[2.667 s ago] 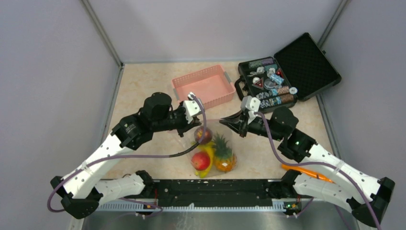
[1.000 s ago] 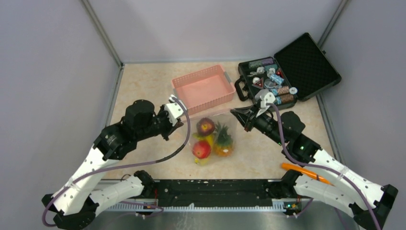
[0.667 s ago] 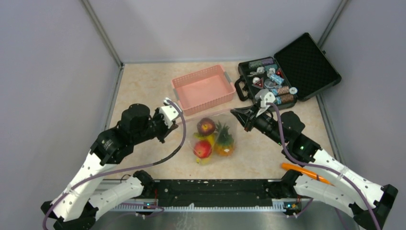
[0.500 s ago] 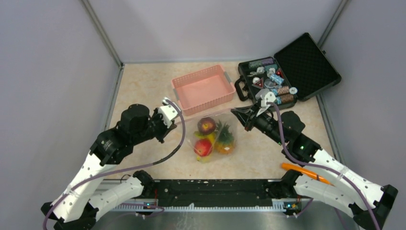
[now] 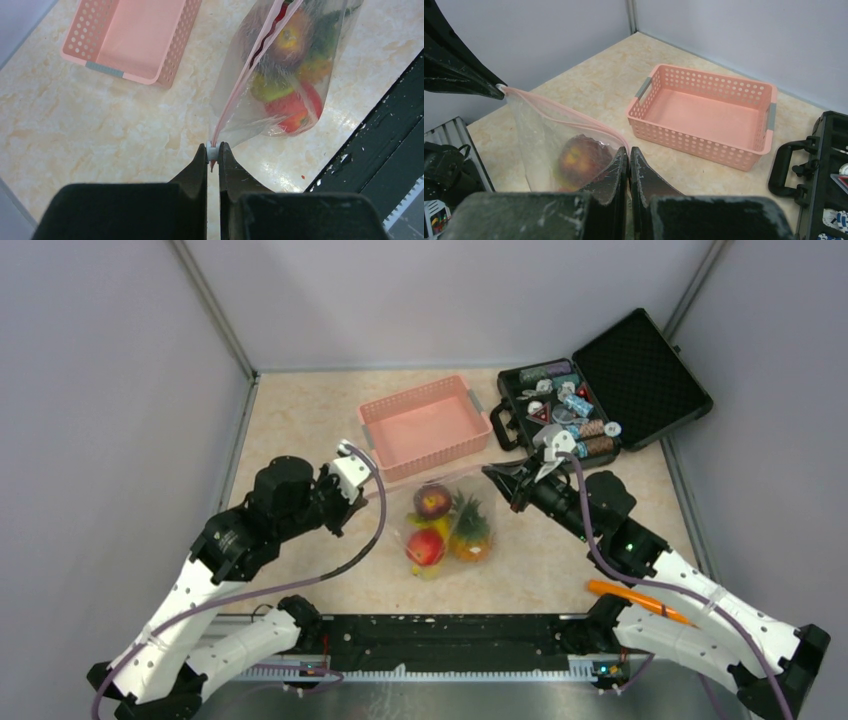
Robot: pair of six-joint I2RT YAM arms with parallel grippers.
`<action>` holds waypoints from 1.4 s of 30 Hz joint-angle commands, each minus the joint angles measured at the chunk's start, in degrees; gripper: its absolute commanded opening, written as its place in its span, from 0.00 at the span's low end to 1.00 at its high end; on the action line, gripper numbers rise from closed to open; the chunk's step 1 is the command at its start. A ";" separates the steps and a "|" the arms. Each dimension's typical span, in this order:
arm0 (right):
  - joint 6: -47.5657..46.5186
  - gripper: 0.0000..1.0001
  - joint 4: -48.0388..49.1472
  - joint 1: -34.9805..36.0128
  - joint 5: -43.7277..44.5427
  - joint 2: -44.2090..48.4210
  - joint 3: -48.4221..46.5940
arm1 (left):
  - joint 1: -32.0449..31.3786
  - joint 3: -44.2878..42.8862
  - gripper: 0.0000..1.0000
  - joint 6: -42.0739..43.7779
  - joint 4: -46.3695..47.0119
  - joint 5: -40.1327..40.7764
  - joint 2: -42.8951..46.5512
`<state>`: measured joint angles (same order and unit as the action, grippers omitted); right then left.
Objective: Place the food in the zip-top bag and seal the zipper
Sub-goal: Zip the zipper food storage bag at the center of the board, then place the zipper food storage bag at the center of the board.
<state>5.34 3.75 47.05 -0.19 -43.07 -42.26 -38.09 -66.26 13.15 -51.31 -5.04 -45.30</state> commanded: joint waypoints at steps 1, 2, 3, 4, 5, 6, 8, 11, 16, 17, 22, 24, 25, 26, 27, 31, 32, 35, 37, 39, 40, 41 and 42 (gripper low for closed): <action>-0.06 0.00 4.80 -1.51 -0.39 -0.22 -1.16 | 0.77 1.25 0.10 -2.97 2.76 1.12 1.43; 0.36 0.00 4.98 -1.52 -1.60 -0.61 -1.11 | 0.80 1.70 0.26 -3.95 4.44 0.32 1.65; 0.68 0.00 5.22 -1.51 -2.36 -1.00 -1.08 | 0.82 2.35 0.42 -4.89 6.33 -0.57 1.95; 0.98 0.00 5.36 -1.52 -2.75 -1.43 -1.07 | 0.79 3.21 0.51 -5.30 8.27 -1.71 2.25; 1.26 0.00 5.53 -1.52 -2.92 -1.89 -1.00 | 0.82 4.38 0.58 -5.65 9.88 -2.98 2.34; 1.66 0.00 5.82 -1.52 -2.89 -2.30 -0.92 | 0.83 4.90 0.69 -5.93 10.78 -4.10 2.09; 2.32 0.00 6.29 -1.52 -2.75 -2.99 -0.96 | 0.82 4.43 0.87 -7.26 10.72 -5.13 0.61; 2.60 0.00 6.12 -1.54 -1.59 -4.06 -2.09 | 0.90 3.96 0.99 -9.02 10.89 -4.24 -0.27; 2.50 0.00 5.17 -1.72 0.58 -6.49 -5.53 | 1.52 4.59 0.99 -11.44 14.17 0.30 2.11; 2.55 0.00 4.88 -2.01 1.16 -7.27 -6.57 | 1.78 4.49 0.99 -12.07 14.37 1.81 2.54; 2.57 0.00 2.81 -5.21 -0.91 -14.31 -15.18 | 2.88 4.65 0.99 -15.78 16.72 10.52 5.43; 1.93 0.00 1.71 -7.04 -1.95 -17.90 -20.11 | 3.10 4.43 0.99 -16.90 17.02 13.34 6.24; 1.61 0.00 1.44 -8.07 -2.90 -19.49 -22.58 | 3.16 4.27 0.99 -17.30 17.03 14.27 6.75; 1.46 0.00 1.40 -8.85 -4.70 -21.23 -24.69 | 3.19 4.22 0.99 -17.50 17.03 14.89 7.24; 1.49 0.00 1.13 -9.17 -5.86 -22.14 -26.28 | 3.21 4.30 0.99 -17.58 16.99 15.07 7.71; 3.48 0.00 5.41 -9.17 -12.87 -20.27 -23.53 | 3.26 5.32 0.99 -18.27 16.75 18.49 9.96; 4.67 0.00 6.49 -9.17 -14.59 -19.01 -21.39 | 3.20 5.96 0.99 -18.41 16.94 19.00 10.80; 6.85 0.00 5.48 -8.85 -21.88 -15.80 -15.20 | 3.24 7.17 0.99 -19.67 17.57 20.12 12.01; 6.82 0.00 3.17 -7.45 -24.83 -13.42 -10.24 | 3.23 7.45 0.99 -20.41 17.87 20.09 12.49; 7.01 0.00 1.51 -5.83 -26.03 -10.69 -5.28 | 3.25 7.43 0.99 -20.69 18.35 19.23 12.28; 7.55 0.00 1.23 -5.15 -26.93 -9.37 -3.15 | 3.25 7.34 0.99 -20.70 18.64 18.59 12.01; 8.41 0.00 1.73 -4.52 -27.98 -7.92 -0.80 | 3.26 7.23 0.99 -20.83 18.87 18.09 11.62; 9.67 0.00 2.62 -4.17 -28.77 -6.79 1.34 | 3.21 7.08 0.99 -20.95 19.02 17.67 11.04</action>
<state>11.46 4.58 40.82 -21.89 -54.35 -46.41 -35.14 -59.20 -6.20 -36.10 13.28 -33.23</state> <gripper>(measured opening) 0.008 0.985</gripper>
